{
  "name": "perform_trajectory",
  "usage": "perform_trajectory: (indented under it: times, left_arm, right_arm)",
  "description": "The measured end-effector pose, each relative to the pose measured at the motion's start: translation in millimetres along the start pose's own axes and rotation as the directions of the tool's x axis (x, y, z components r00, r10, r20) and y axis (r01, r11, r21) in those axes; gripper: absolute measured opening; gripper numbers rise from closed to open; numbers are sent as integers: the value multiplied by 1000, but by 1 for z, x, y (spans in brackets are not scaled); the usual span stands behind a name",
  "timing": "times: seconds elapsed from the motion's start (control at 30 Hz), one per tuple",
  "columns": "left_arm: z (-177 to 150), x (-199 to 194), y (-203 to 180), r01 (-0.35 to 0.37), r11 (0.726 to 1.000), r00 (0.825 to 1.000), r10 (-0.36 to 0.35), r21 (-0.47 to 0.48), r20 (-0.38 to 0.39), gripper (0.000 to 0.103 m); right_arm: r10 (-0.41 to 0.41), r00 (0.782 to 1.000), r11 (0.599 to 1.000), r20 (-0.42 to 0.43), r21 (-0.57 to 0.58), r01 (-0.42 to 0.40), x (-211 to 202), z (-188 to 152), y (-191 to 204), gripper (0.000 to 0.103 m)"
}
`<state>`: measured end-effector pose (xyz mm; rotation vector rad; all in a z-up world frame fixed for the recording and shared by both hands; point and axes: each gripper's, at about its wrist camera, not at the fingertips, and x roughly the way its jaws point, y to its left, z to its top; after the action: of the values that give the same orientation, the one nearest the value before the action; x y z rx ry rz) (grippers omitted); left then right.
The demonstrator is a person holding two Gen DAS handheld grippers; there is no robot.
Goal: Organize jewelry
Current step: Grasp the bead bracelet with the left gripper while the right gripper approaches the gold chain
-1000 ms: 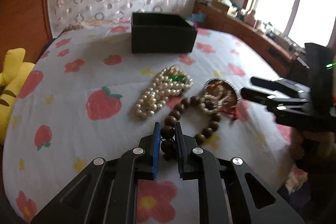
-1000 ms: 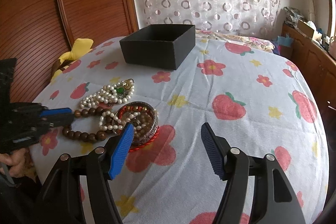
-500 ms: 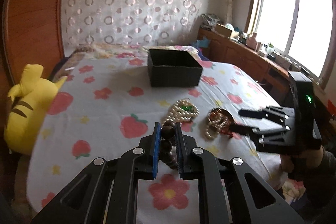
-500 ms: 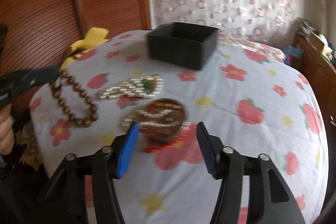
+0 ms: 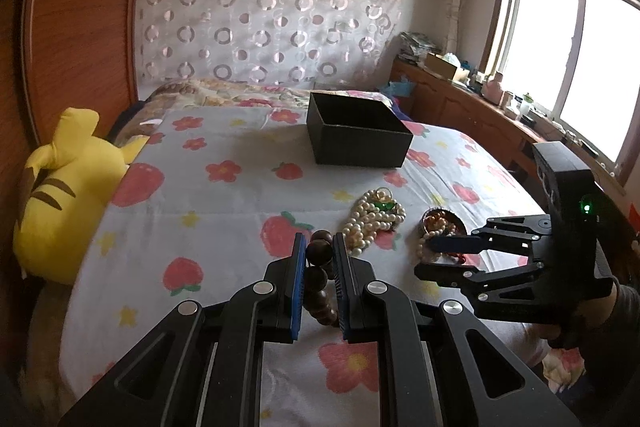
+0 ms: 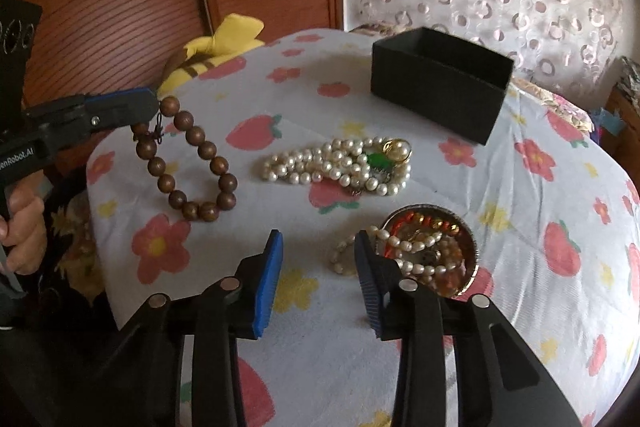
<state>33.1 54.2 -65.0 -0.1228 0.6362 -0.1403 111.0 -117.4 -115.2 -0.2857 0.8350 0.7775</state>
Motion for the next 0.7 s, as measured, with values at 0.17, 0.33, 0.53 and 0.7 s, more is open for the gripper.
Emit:
perform_trajectory:
  times: [0.17, 0.33, 0.53, 0.7]
  left_arm:
    - [0, 0, 1, 0, 1000, 1000, 0, 0, 1, 12]
    - [0, 0, 1, -1, 1000, 1000, 1, -1, 0, 12]
    - [-1, 1, 3, 0, 1000, 1000, 0, -3, 0, 12]
    - [0, 1, 2, 6, 1000, 1000, -6, -1, 3, 12]
  right_arm:
    - [-23, 999, 1000, -34, -22, 22, 5, 0, 0, 37]
    - [-31, 999, 998, -30, -56, 29, 5, -2, 6, 20]
    - [-9, 1000, 998, -30, -67, 7, 1, -5, 8, 6]
    - [-6, 1000, 999, 21, -50, 7, -17, -6, 7, 6]
